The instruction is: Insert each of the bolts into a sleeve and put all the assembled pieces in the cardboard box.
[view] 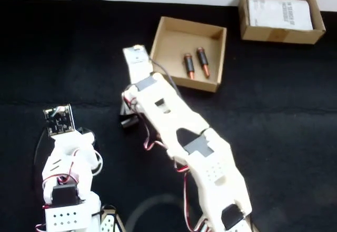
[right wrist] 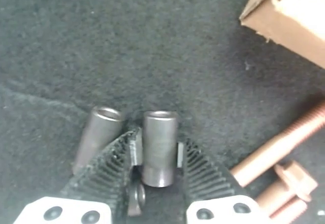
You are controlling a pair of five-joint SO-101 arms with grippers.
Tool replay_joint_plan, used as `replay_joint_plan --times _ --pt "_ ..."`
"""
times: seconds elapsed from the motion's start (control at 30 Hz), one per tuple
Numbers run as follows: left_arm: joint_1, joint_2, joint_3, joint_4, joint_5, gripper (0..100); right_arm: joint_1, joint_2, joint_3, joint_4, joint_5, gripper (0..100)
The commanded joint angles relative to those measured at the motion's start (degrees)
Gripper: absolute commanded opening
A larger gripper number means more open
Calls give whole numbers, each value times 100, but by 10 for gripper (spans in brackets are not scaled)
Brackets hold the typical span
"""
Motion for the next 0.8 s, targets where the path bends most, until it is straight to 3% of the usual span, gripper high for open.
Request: replay_joint_plan --times 0.0,0.23,0.6,0.77 --pt "-57 -57 101 26 -35 14 127 31 -303 303 9 7" --pt "-57 -48 101 -9 -35 14 716 4 -1534 1596 571 7" --pt "-57 -31 101 -18 -35 14 1279 -4 -5789 4514 695 7" --pt "-57 -31 101 -18 -35 14 1490 -1112 -5279 4497 695 7"
